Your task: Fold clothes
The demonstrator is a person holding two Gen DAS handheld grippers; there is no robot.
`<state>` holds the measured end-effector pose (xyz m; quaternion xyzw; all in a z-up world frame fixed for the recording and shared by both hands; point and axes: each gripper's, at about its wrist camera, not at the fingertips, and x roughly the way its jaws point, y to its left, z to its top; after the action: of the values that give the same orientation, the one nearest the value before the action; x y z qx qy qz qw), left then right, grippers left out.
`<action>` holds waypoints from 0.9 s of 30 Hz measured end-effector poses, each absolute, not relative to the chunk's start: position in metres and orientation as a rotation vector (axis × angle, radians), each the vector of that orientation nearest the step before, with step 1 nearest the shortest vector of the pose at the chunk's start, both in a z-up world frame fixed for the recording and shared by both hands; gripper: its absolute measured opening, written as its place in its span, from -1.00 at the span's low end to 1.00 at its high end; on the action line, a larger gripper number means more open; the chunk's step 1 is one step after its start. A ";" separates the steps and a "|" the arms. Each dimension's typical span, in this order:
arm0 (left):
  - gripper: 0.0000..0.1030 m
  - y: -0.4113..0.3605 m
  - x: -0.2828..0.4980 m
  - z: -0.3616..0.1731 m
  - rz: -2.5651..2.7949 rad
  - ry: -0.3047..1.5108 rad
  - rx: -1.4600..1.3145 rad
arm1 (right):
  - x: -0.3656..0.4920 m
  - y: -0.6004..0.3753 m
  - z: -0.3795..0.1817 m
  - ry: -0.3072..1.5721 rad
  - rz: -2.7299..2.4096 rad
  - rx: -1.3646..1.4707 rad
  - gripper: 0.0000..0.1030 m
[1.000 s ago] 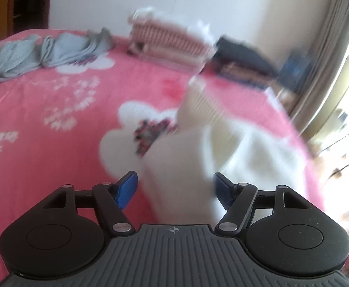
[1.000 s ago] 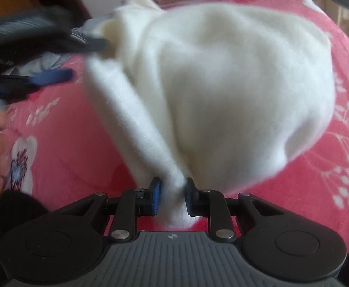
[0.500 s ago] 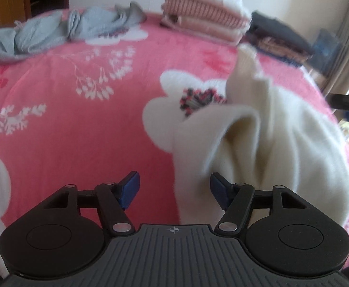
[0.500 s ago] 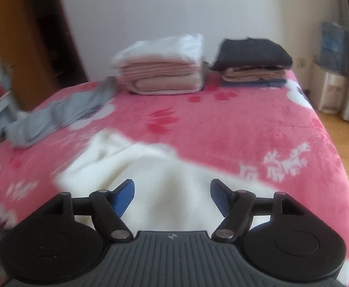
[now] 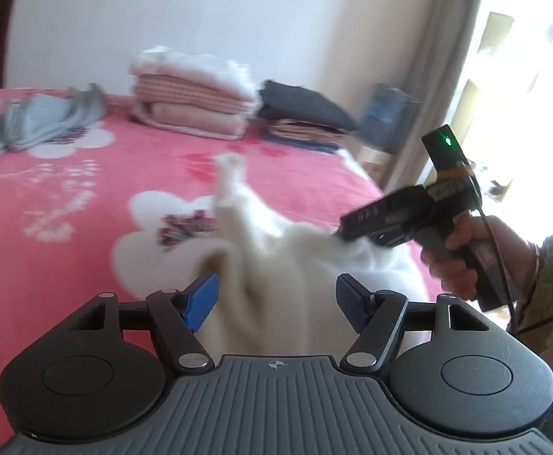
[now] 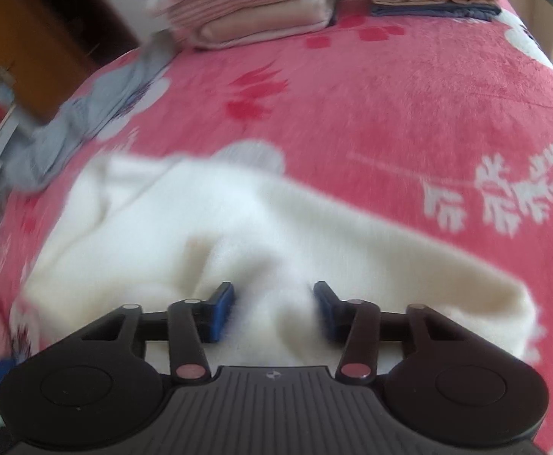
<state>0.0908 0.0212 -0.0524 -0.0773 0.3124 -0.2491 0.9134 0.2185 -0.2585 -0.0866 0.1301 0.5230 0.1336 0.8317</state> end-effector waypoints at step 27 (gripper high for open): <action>0.35 -0.024 0.038 -0.104 -0.747 0.929 0.005 | -0.011 -0.288 -0.056 1.149 0.221 0.375 -0.06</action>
<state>0.0380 -0.0243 -0.1036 0.0022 0.4376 -0.3517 0.8275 -0.0114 -0.2882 -0.0558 0.1760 0.5391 0.1035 0.8171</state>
